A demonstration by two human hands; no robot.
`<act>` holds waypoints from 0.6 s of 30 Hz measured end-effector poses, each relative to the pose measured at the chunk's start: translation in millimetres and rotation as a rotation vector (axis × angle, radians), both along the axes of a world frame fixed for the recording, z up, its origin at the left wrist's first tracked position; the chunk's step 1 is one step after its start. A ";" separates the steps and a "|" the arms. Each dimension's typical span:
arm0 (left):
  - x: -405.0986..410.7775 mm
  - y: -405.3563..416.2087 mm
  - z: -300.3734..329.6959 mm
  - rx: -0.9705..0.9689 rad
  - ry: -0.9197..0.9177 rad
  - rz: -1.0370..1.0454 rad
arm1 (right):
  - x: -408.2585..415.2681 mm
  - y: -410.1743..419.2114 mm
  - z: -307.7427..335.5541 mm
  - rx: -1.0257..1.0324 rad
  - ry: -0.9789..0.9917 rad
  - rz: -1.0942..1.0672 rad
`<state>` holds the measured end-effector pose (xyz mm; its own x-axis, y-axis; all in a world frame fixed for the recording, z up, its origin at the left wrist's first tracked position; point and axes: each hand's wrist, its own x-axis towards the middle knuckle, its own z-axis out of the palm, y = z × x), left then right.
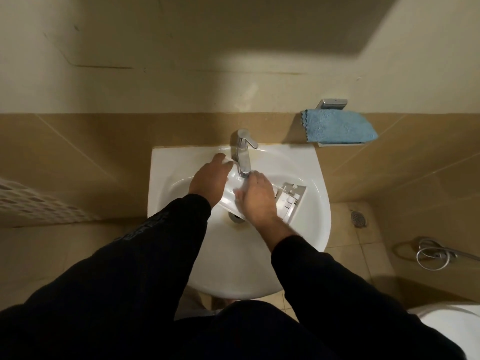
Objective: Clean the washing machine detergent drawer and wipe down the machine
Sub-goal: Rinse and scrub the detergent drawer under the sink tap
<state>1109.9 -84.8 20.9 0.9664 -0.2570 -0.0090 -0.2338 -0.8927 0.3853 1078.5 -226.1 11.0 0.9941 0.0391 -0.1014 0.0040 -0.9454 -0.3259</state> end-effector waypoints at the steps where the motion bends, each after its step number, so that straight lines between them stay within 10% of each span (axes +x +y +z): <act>1: 2.0 2.1 -1.0 0.048 -0.023 0.006 | 5.6 -1.1 0.2 0.062 0.001 -0.047; 18: 18.3 26.4 -3.0 0.295 -0.089 -0.082 | 36.4 -33.8 19.6 -0.187 0.271 0.169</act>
